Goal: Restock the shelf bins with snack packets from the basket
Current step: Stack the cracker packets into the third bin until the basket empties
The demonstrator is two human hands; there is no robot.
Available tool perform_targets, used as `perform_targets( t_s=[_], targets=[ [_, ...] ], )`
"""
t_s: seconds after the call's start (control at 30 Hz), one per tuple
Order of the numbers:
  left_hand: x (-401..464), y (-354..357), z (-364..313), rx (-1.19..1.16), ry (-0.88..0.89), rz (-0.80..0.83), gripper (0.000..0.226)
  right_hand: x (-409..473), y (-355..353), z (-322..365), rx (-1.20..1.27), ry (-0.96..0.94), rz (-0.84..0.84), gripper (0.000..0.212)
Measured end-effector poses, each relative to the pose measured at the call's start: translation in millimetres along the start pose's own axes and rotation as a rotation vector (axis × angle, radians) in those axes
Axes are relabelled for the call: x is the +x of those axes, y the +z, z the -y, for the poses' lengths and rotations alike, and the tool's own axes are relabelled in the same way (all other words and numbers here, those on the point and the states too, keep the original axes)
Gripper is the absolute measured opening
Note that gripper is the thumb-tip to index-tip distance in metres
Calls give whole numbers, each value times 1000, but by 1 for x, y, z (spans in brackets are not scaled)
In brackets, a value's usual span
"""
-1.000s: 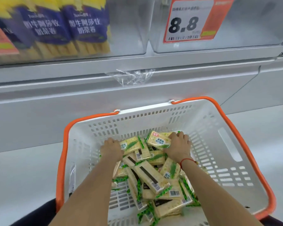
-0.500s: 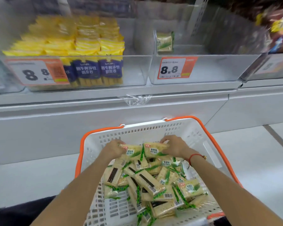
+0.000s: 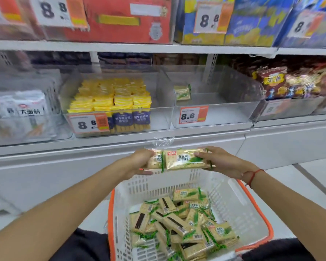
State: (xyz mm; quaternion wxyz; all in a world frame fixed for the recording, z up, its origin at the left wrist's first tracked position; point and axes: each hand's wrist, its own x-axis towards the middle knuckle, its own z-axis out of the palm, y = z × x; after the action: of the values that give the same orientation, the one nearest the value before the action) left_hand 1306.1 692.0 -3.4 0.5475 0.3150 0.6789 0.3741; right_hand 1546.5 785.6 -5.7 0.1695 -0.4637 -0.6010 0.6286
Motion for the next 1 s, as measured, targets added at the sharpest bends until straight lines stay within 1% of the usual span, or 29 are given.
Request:
perform_targets(
  t_s=[0.07, 0.1, 0.2, 0.23, 0.27, 0.3, 0.33, 0.37, 0.4, 0.47, 0.5, 0.53, 0.6, 0.63, 0.67, 0.7, 0.73, 0.77, 0.8, 0.83, 0.87, 0.9, 1.0],
  targets=[
    [-5, 4, -3, -152, -7, 18, 17, 2, 13, 5, 76, -42, -19, 13],
    [-6, 6, -7, -207, -7, 35, 24, 5, 21, 7, 101, -61, -46, 15],
    [-7, 10, -19, -374, -8, 63, 38, 19, 44, 8, 31, -135, -184, 41],
    [-4, 9, -23, -385, 12, 62, 43, 24, 50, 9, 36, -148, -206, 44],
    [-2, 7, -24, -354, 47, 60, 45, 28, 54, 10, 74, -149, -206, 39],
    [-1, 5, -23, -302, 77, 60, 43, 31, 57, 10, 142, -134, -179, 31],
    [2, 1, -21, -238, 97, 57, 37, 34, 60, 8, 227, -104, -132, 28],
    [5, -3, -18, -179, 103, 62, 30, 36, 63, 7, 323, -69, -91, 29],
    [7, -8, -14, -131, 87, 76, 24, 39, 65, 2, 362, -48, -69, 33],
    [10, -15, -7, -54, 43, 113, 20, 43, 70, -12, 370, -21, -81, 45],
    [10, -16, -5, -20, 34, 125, 24, 43, 73, -18, 393, -1, -90, 52],
    [9, -15, -3, -2, 34, 133, 30, 43, 76, -27, 413, 15, -82, 53],
    [6, -13, -1, 9, 39, 120, 41, 44, 84, -50, 499, 24, -39, 43],
    [6, -12, 1, 23, 39, 111, 48, 44, 90, -66, 564, 55, -41, 47],
    [6, -12, 2, 45, 44, 100, 54, 44, 96, -84, 557, 96, -66, 56],
    [7, -12, 4, 61, 50, 90, 57, 43, 102, -104, 462, 159, -112, 65],
    [8, -14, 5, 72, 55, 80, 58, 42, 106, -124, 186, 226, -153, 70],
    [10, -16, 7, 79, 61, 72, 56, 40, 108, -147, -191, 292, -125, 72],
    [11, -19, 8, 83, 62, 62, 52, 37, 108, -169, -573, 347, -30, 72],
    [12, -22, 10, 90, 53, 58, 48, 33, 110, -188, -864, 358, 94, 74],
    [12, -24, 10, 100, 50, 55, 43, 27, 112, -193, -1012, 376, 187, 78],
    [13, -26, 11, 111, 44, 54, 39, 24, 114, -197, -1040, 381, 226, 80],
    [16, -29, 13, 133, 31, 33, 32, 30, 117, -187, -986, 374, 232, 70]
  ],
)
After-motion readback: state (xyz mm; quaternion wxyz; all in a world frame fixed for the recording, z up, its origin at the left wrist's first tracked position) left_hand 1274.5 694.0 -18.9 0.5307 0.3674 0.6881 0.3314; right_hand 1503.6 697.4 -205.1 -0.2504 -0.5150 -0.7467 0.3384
